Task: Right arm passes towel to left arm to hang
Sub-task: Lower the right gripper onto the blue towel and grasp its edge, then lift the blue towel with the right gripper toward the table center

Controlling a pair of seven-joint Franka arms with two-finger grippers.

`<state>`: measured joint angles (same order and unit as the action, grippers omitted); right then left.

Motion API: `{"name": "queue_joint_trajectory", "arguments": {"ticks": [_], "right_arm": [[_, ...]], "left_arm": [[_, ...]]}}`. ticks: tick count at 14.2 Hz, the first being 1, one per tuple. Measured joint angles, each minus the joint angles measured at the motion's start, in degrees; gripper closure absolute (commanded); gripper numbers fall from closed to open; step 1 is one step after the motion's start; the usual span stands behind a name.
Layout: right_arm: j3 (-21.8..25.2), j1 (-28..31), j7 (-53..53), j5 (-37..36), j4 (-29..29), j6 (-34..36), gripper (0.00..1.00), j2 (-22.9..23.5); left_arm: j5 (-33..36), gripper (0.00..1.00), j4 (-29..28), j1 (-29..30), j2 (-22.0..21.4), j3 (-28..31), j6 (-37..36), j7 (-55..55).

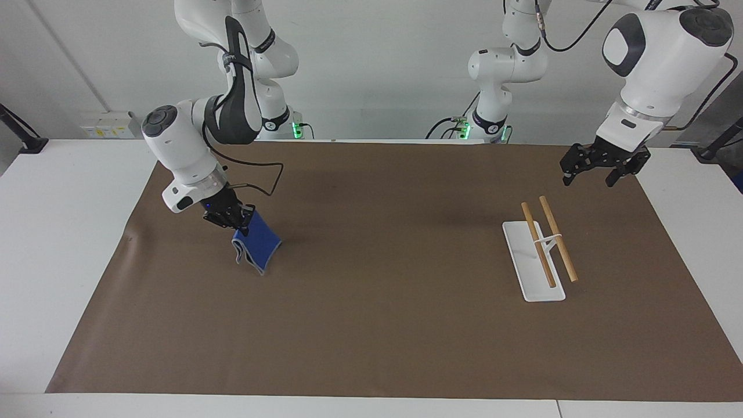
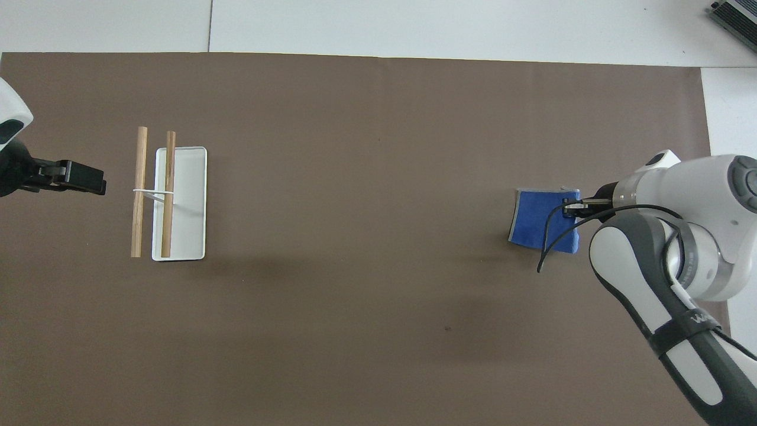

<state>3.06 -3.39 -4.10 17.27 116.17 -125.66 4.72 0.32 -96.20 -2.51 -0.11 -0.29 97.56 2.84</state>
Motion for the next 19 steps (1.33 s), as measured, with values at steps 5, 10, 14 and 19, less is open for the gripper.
{"name": "queue_joint_trajectory", "arguments": {"ticks": [5, 10, 14, 19], "right_arm": [[-0.75, -0.01, 0.08, 18.92, -5.11, 4.16, 1.0, -0.23], [-3.35, -0.06, 3.72, 37.84, -5.29, 3.85, 1.0, -0.28], [-5.4, -6.02, 11.23, 49.08, -5.13, -5.51, 1.0, -0.29], [-5.67, -16.28, 13.38, 66.17, -4.76, -19.3, 1.0, -0.16]], "left_arm": [[0.0, 0.0, 0.0, 0.0, 0.0, 0.0, 0.0, 0.0], [0.0, 0.0, 0.0, 0.0, 0.0, 0.0, 0.0, 0.0], [0.0, 0.0, 0.0, 0.0, 0.0, 0.0, 0.0, 0.0], [0.0, 0.0, 0.0, 0.0, 0.0, 0.0, 0.0, 0.0]]}}
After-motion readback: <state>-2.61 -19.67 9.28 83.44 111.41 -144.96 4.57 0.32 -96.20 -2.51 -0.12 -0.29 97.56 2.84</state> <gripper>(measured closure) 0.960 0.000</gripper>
